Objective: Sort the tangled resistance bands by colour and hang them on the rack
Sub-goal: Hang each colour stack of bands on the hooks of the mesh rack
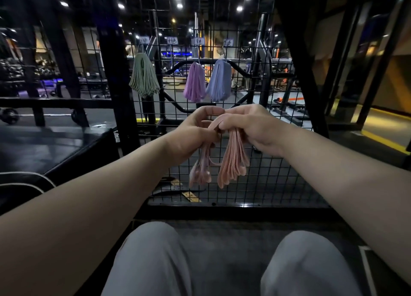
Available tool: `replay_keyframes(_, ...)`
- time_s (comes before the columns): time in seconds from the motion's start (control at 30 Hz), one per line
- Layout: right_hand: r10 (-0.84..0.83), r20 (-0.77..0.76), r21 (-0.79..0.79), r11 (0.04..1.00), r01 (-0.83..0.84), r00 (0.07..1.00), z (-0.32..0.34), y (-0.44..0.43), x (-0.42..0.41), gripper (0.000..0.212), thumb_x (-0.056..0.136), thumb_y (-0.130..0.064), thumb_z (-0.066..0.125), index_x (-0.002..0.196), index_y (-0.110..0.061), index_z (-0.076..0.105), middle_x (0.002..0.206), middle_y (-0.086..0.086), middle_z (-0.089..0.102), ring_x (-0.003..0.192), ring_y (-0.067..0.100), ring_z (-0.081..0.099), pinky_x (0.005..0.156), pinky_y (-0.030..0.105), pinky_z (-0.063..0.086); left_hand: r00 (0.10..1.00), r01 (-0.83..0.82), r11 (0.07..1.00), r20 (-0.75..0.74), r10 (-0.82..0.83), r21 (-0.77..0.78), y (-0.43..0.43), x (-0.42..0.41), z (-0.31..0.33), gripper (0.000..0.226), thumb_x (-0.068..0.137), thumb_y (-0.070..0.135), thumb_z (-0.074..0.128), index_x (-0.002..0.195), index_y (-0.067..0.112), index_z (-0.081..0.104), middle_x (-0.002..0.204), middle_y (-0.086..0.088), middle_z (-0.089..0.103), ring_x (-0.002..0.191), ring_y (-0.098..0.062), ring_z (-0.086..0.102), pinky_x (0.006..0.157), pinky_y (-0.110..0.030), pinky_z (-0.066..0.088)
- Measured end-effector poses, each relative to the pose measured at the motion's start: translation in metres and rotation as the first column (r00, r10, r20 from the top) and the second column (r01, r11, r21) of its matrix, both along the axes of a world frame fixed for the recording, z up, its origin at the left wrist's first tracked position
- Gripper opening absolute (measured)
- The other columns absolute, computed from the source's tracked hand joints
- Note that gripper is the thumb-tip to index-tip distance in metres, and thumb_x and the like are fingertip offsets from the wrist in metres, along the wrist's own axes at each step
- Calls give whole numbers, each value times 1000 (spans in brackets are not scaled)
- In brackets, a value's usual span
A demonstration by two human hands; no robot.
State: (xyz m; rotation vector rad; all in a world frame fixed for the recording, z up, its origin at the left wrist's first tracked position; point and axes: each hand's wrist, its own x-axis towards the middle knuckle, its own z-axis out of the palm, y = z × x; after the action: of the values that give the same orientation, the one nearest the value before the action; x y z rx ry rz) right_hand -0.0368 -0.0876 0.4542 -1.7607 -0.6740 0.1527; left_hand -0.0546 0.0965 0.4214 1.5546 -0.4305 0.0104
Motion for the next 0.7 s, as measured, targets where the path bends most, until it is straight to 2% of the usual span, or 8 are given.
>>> replay_keyframes(0.07, -16, -4, 23, 1000, 16, 1000, 0, 3, -3, 11, 83, -12, 72, 90, -12, 80, 80, 4, 72, 75, 13, 64, 74, 33, 51, 1000, 5, 1000, 2, -5, 28, 2, -2, -3, 71, 66, -10, 58, 129, 22, 52, 102, -16, 58, 79, -26, 57, 68, -39, 50)
replay_keyframes(0.13, -38, -7, 41, 998, 38, 999, -1, 4, -5, 10, 84, -10, 71, 86, -14, 80, 73, -2, 69, 70, 8, 62, 69, 29, 48, 1000, -8, 999, -18, 9, 41, 4, -3, -7, 76, 64, -10, 55, 131, 26, 50, 107, -18, 55, 84, -31, 56, 70, -42, 50)
replay_keyframes(0.27, -70, -12, 75, 995, 71, 997, 0, 8, -8, 11, 83, -12, 74, 82, -20, 80, 79, -2, 72, 80, 10, 64, 74, 29, 50, 995, -76, 994, -55, 80, 73, 6, -3, -17, 68, 61, -3, 51, 125, 20, 53, 94, -13, 57, 69, -21, 57, 60, -37, 48)
replay_keyframes(0.37, -122, -40, 163, 978, 127, 992, 2, 9, -7, 7, 83, -12, 73, 80, -16, 79, 86, 4, 73, 87, 18, 65, 78, 34, 52, 986, -93, 990, -126, 107, 109, 7, -6, -23, 62, 61, -3, 46, 119, 12, 61, 88, -12, 55, 64, -23, 54, 61, -34, 40)
replay_keyframes(0.43, -133, -64, 191, 971, 143, 989, 4, 7, -6, 5, 83, -11, 73, 81, -14, 77, 90, 7, 72, 89, 19, 64, 82, 36, 52, 980, -103, 992, -164, 114, 75, 8, -7, -25, 61, 60, -5, 44, 119, 2, 61, 88, -15, 53, 66, -26, 53, 63, -35, 37)
replay_keyframes(0.53, -104, -61, 151, 982, 112, 993, 4, 5, -6, 6, 84, -12, 73, 87, -13, 77, 91, 7, 72, 85, 18, 64, 77, 33, 53, 984, -74, 995, -156, 82, 62, 10, -6, -25, 57, 65, -4, 48, 121, -7, 58, 98, -21, 55, 83, -35, 53, 71, -42, 47)
replay_keyframes(0.63, -63, -79, 158, 985, 75, 995, 1, 4, -7, 10, 83, -9, 73, 93, -12, 74, 87, 9, 71, 78, 17, 65, 76, 33, 55, 992, -53, 997, -109, 59, 64, 4, -8, -25, 43, 83, 7, 59, 123, -7, 56, 100, -20, 61, 88, -30, 60, 77, -39, 52)
replay_keyframes(0.7, -44, -86, 142, 988, 56, 995, -2, 5, -6, 19, 79, -12, 77, 98, -11, 72, 87, 10, 72, 78, 19, 66, 81, 38, 55, 996, -55, 996, -65, 59, 69, -3, -11, -23, 38, 92, 5, 58, 129, -4, 54, 102, -13, 67, 87, -19, 67, 76, -31, 55)
